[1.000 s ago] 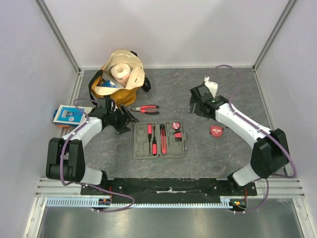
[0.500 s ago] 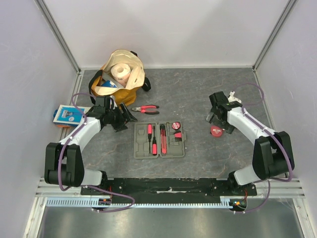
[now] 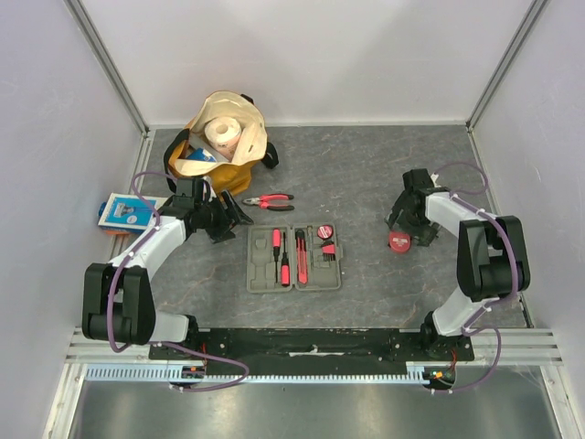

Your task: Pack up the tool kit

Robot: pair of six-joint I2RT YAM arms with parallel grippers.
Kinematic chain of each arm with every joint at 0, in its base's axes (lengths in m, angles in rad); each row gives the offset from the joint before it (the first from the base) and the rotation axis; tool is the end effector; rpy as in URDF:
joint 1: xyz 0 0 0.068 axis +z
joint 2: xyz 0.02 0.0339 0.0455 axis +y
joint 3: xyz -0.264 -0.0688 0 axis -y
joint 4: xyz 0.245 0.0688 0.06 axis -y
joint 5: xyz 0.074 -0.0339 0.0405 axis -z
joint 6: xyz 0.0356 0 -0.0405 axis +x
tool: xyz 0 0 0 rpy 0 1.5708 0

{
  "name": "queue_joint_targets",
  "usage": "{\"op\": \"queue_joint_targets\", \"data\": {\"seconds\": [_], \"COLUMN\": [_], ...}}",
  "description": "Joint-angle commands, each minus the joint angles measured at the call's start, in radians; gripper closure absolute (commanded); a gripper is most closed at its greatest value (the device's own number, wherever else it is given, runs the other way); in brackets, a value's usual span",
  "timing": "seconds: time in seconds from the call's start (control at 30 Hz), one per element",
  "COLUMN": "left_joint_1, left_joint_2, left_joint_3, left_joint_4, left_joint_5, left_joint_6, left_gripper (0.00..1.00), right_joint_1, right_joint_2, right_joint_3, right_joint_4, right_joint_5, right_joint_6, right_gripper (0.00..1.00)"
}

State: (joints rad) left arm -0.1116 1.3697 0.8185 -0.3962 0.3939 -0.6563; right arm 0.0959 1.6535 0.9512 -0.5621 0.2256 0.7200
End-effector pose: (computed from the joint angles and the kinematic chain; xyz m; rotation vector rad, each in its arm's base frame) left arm 0.2666 -0.0436 0.2082 -0.5377 2.5458 -0.7938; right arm 0.2998 0.0208 0.1605 0.8965 2.6213 -0.1183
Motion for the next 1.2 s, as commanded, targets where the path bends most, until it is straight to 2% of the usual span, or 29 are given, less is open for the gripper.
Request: {"op": "queue_joint_targets", "data": {"seconds": [0.0,0.2,0.4,0.53,0.63,0.73,0.87,1.0,1.17], "left_joint_1": [0.000,0.000,-0.002,0.000,0.000,0.000,0.000,0.000,0.000], "left_joint_2": [-0.020,-0.020,-0.009,0.002,0.006,-0.001,0.003,0.009,0.017], "left_joint_3": [0.025,0.021,0.015,0.016,0.016,0.018,0.022,0.021,0.016], "left_joint_4": [-0.003,-0.007,-0.003,0.005,0.005,0.005,0.005,0.007,0.010], "left_joint_5": [-0.012,-0.015,-0.010,0.002,0.010,0.011,0.011,0.013,0.016], "left_joint_6": [0.034,0.037,0.032,0.029,0.030,0.035,0.041,0.040,0.040], "left_gripper": [0.24,0.25,0.25,0.26,0.26,0.26,0.26,0.27,0.27], "right_joint_1": [-0.030,-0.027,0.025,0.050,0.050,0.050,0.050,0.050,0.050], "right_joint_2": [0.083,0.150,0.115,0.094,0.077,0.040,-0.010,-0.047,-0.063], "right_joint_3": [0.055,0.083,0.075,0.070,0.099,0.145,0.205,0.224,0.178], "right_joint_4": [0.114,0.180,0.191,0.174,0.104,0.050,0.004,-0.041,-0.058], "right_joint_5": [-0.103,-0.201,-0.248,-0.304,-0.252,-0.178,-0.120,-0.057,0.000], "right_joint_6": [-0.040,-0.086,-0.172,-0.202,-0.177,-0.169,-0.177,-0.201,-0.214], "right_gripper": [0.02,0.02,0.04,0.11,0.16,0.15,0.11,0.02,0.02]}}
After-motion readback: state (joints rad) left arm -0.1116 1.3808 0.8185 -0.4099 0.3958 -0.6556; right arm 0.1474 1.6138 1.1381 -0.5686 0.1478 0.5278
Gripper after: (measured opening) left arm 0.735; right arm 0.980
